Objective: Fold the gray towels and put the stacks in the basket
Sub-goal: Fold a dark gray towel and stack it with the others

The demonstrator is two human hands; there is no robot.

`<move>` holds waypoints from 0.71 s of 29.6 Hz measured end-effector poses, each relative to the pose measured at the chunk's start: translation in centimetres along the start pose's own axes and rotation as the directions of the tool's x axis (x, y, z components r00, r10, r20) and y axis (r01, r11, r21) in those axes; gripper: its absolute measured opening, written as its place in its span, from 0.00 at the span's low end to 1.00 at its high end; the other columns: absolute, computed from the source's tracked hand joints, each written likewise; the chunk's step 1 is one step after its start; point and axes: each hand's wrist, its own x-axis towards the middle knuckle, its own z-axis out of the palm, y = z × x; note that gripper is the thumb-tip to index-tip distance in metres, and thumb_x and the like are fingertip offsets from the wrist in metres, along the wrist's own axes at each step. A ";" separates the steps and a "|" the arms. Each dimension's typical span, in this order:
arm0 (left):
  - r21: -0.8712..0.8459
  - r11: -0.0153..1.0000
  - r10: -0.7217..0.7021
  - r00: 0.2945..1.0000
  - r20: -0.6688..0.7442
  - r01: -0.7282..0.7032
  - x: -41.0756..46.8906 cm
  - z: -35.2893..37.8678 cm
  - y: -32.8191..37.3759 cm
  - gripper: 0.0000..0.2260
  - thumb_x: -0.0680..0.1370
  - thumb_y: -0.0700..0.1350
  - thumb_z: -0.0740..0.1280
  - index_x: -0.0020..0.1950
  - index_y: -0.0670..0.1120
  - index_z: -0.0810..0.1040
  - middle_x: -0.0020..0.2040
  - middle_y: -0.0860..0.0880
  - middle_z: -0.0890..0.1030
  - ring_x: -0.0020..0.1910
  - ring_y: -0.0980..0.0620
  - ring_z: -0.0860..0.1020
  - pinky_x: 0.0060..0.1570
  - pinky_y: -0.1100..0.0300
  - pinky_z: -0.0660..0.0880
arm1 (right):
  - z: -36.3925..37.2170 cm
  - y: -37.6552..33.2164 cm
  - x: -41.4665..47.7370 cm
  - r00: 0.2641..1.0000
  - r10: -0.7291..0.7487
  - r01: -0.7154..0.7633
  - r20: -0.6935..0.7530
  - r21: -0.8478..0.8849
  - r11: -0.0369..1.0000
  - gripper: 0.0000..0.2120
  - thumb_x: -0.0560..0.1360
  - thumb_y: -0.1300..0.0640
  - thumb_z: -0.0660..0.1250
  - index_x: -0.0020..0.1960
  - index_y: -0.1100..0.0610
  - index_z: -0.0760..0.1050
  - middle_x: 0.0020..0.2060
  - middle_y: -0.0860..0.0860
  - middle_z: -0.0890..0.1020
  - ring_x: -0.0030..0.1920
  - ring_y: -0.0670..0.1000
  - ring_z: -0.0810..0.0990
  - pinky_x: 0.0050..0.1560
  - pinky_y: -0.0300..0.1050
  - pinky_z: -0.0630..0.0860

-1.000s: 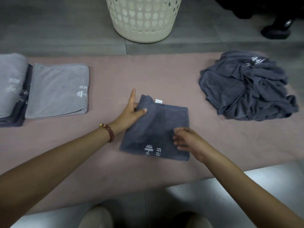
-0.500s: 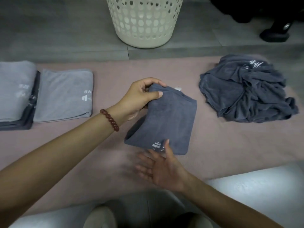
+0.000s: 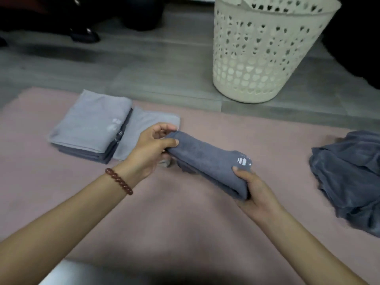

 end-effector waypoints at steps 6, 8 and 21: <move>-0.096 0.985 0.124 0.975 -0.186 -0.144 3.8 -7.2 2.4 0.12 0.74 0.29 0.63 0.44 0.47 0.75 0.43 0.48 0.77 0.42 0.54 0.76 0.37 0.62 0.77 | 9.6 -1.7 7.2 0.996 -0.027 0.044 0.083 -0.215 0.976 0.17 0.76 0.66 0.63 0.65 0.61 0.70 0.52 0.60 0.81 0.38 0.53 0.83 0.29 0.39 0.77; -0.038 0.959 0.262 0.926 -0.273 -0.282 6.0 -9.9 2.9 0.11 0.75 0.30 0.65 0.44 0.47 0.75 0.42 0.48 0.78 0.38 0.55 0.77 0.33 0.65 0.76 | 13.3 -1.0 11.5 0.984 -0.146 0.167 0.105 -0.231 0.959 0.19 0.75 0.65 0.64 0.66 0.59 0.67 0.56 0.58 0.80 0.44 0.54 0.82 0.31 0.41 0.79; 0.396 0.915 0.312 0.763 -0.566 -0.081 8.9 -12.8 -15.4 0.11 0.74 0.33 0.67 0.55 0.41 0.78 0.56 0.42 0.70 0.46 0.71 0.70 0.53 0.68 0.71 | 12.9 10.9 20.5 0.934 -0.309 0.312 0.177 -0.826 0.469 0.18 0.77 0.66 0.61 0.65 0.57 0.73 0.66 0.61 0.64 0.67 0.55 0.67 0.68 0.36 0.58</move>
